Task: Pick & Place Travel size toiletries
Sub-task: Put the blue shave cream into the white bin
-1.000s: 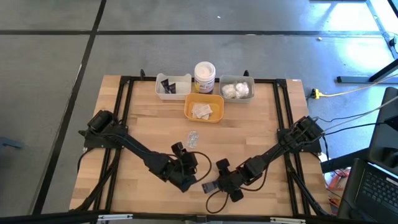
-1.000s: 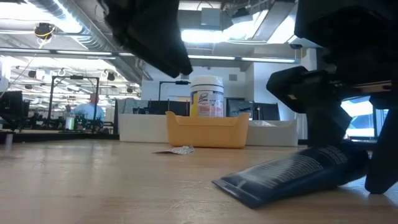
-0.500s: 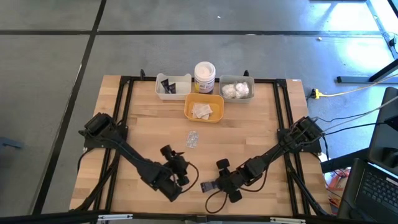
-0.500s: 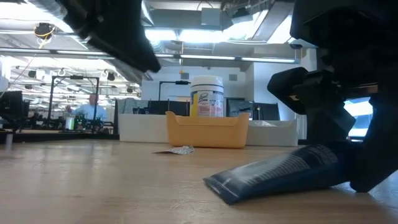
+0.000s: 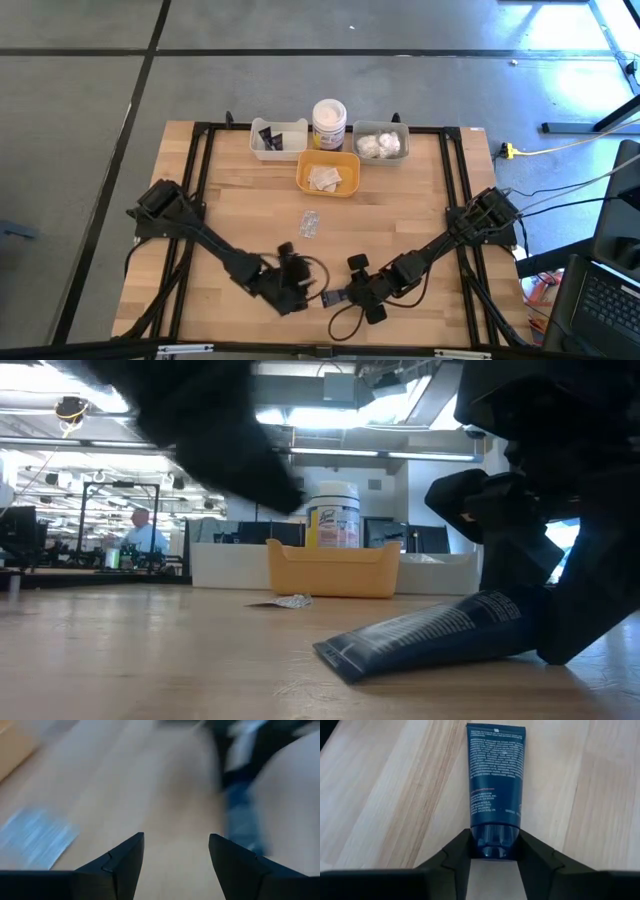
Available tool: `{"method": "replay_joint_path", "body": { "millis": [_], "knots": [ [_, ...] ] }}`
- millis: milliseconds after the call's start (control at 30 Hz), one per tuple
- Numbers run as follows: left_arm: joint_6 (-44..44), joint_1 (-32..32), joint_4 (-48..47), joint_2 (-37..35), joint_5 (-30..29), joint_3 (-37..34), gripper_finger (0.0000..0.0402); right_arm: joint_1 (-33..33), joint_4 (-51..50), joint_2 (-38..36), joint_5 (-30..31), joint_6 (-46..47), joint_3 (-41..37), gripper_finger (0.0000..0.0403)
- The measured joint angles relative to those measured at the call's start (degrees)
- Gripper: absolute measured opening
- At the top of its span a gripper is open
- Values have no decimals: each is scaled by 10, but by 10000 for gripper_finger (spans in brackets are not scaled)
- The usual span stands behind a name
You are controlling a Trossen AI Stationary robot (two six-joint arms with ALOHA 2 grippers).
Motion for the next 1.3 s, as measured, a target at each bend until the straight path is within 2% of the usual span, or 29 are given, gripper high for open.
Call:
{"method": "replay_joint_path", "body": {
  "millis": [133, 233, 333, 433, 600, 767, 900, 1000, 1300],
  "knots": [
    [160, 41, 170, -5, 121, -14, 206, 0, -4, 0, -1, 13, 0, 142],
    [191, 71, 191, -31, 159, -24, 190, 0, -6, 0, -2, 13, 0, 134],
    [182, 94, 194, -79, 138, -61, 175, 2, -7, 0, -2, 10, 0, 130],
    [165, 100, 228, -143, 116, -130, 166, 2, -8, 0, -2, 8, 0, 130],
    [131, 100, 421, -237, 89, -283, 157, 3, -5, 0, 15, -5, 0, 134],
    [80, 100, 600, -270, 80, -396, 153, 3, 3, 0, 37, -5, -1, 130],
    [56, 95, 655, -270, 100, -428, 153, 3, 3, 0, 60, -1, -1, 130],
    [45, 84, 653, -270, 116, -431, 153, 3, 1, -1, 79, -5, -1, 130],
    [24, 56, 650, -270, 109, -431, 152, 3, -42, -36, 154, -7, -2, 130]
  ]
}}
